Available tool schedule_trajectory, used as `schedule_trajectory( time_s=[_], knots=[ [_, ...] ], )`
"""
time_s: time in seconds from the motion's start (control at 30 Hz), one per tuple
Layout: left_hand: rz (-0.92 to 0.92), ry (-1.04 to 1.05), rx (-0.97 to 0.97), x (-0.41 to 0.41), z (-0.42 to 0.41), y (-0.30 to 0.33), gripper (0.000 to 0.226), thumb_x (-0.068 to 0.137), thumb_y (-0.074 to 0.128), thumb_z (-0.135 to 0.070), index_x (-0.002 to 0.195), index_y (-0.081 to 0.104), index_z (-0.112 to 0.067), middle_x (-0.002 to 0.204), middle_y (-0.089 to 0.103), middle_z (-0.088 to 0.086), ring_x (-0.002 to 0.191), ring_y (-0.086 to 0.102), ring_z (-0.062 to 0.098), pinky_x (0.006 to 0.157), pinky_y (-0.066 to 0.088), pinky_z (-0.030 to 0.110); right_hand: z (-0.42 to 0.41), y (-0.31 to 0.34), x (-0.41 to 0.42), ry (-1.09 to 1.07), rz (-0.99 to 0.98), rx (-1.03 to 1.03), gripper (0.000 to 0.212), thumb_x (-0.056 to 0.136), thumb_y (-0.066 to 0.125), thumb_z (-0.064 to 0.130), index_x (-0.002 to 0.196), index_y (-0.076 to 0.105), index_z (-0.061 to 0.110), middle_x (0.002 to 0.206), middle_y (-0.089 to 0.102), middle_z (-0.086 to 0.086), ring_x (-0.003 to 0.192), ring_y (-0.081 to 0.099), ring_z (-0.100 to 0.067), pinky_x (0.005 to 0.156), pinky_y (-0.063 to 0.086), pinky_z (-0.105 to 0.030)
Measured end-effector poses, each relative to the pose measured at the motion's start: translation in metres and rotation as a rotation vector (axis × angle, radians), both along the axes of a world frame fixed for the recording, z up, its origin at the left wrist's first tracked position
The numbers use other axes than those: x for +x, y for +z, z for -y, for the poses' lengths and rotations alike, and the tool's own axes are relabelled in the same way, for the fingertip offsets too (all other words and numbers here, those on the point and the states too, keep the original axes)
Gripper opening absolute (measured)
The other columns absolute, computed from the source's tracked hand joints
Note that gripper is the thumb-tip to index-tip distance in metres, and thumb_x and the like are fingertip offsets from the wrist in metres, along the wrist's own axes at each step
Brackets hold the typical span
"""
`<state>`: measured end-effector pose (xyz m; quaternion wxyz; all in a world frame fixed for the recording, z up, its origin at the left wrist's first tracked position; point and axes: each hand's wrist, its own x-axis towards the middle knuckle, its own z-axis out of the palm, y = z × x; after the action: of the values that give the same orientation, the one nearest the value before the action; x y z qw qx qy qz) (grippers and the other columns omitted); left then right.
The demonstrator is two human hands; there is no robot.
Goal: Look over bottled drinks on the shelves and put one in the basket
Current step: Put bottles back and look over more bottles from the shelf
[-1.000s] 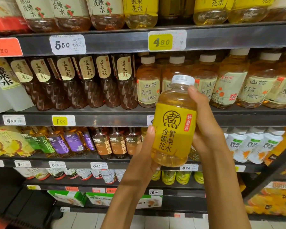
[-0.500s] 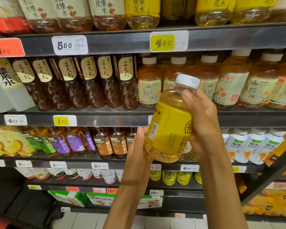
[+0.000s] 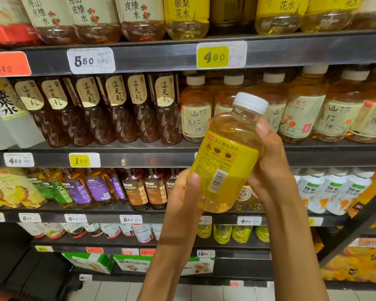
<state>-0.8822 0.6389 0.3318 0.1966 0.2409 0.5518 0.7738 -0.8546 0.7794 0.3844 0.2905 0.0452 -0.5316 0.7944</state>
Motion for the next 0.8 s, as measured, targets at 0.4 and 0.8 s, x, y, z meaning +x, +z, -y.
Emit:
schedule_trajectory(
  time_s=[0.4,0.8],
  knots=[
    [-0.022,0.080,0.076,-0.003,-0.007,-0.011,0.087,0.059,0.073,-0.071,0.126,0.052,-0.019,0.117,0.069,0.006,0.109,0.065,0.020,0.087,0.055,0.031,0.002,-0.007,0.004,-0.025,-0.001,0.009,0.063,0.074,0.073,0.049,0.123,0.054,0.016,0.102,0.073,0.000,0.095,0.069,-0.017,0.076,0.056,-0.031],
    [0.412,-0.387,-0.024,-0.008,0.000,-0.013,0.071,0.097,0.015,-0.053,0.110,0.072,-0.012,0.095,0.074,0.015,0.074,0.072,0.027,0.060,0.059,0.033,0.006,-0.003,-0.001,0.126,-0.005,-0.045,0.076,0.061,0.080,0.060,0.118,0.063,0.012,0.116,0.067,-0.017,0.111,0.061,-0.040,0.097,0.046,-0.056]
  ],
)
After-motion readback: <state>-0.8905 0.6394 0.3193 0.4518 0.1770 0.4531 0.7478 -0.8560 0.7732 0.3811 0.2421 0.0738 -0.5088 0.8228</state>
